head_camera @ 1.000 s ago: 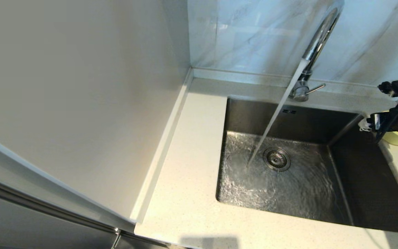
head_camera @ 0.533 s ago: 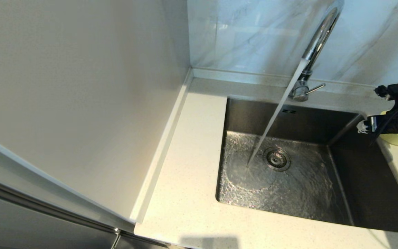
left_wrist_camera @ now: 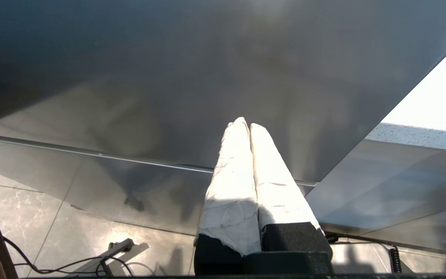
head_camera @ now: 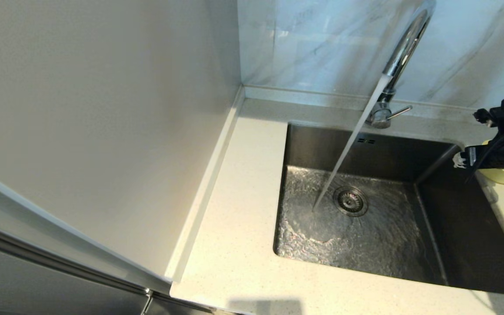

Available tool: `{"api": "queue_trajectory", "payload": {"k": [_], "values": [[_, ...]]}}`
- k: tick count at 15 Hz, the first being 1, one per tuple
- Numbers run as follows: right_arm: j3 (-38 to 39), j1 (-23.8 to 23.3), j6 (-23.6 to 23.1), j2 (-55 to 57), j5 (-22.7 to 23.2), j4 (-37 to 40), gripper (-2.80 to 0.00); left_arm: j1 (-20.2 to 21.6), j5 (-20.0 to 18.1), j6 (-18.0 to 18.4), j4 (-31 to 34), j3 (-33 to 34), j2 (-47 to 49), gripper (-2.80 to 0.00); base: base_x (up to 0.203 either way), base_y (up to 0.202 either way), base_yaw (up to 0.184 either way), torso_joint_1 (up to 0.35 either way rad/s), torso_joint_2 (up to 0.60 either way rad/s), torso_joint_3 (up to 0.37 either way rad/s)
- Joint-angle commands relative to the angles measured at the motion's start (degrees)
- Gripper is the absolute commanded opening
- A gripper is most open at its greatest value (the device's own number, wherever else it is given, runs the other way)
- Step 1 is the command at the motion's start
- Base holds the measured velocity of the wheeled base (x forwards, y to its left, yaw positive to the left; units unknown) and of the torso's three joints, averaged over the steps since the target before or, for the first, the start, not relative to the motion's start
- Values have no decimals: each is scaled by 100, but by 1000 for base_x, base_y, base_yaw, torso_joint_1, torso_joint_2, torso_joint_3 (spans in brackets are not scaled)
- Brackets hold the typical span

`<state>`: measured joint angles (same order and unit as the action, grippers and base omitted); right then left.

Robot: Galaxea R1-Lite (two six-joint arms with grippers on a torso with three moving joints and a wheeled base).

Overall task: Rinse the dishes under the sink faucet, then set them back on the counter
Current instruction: Pick up the bowl

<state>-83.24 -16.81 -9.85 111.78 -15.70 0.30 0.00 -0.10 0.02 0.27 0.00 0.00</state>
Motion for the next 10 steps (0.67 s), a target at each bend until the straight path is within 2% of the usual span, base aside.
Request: {"api": "queue_trajectory", "payload": {"k": [1, 2, 10], "values": [[-26, -29, -9, 43, -19, 5, -129, 0, 1, -2, 0, 0, 0, -280, 0, 0, 0, 0, 0, 0], [-38, -50, -11, 59, -29, 5, -280, 0, 1, -2, 0, 0, 0, -280, 0, 0, 0, 0, 0, 0], [228, -43, -52, 9, -111, -2, -280, 0, 1, -2, 0, 0, 0, -280, 0, 0, 0, 0, 0, 0]]}}
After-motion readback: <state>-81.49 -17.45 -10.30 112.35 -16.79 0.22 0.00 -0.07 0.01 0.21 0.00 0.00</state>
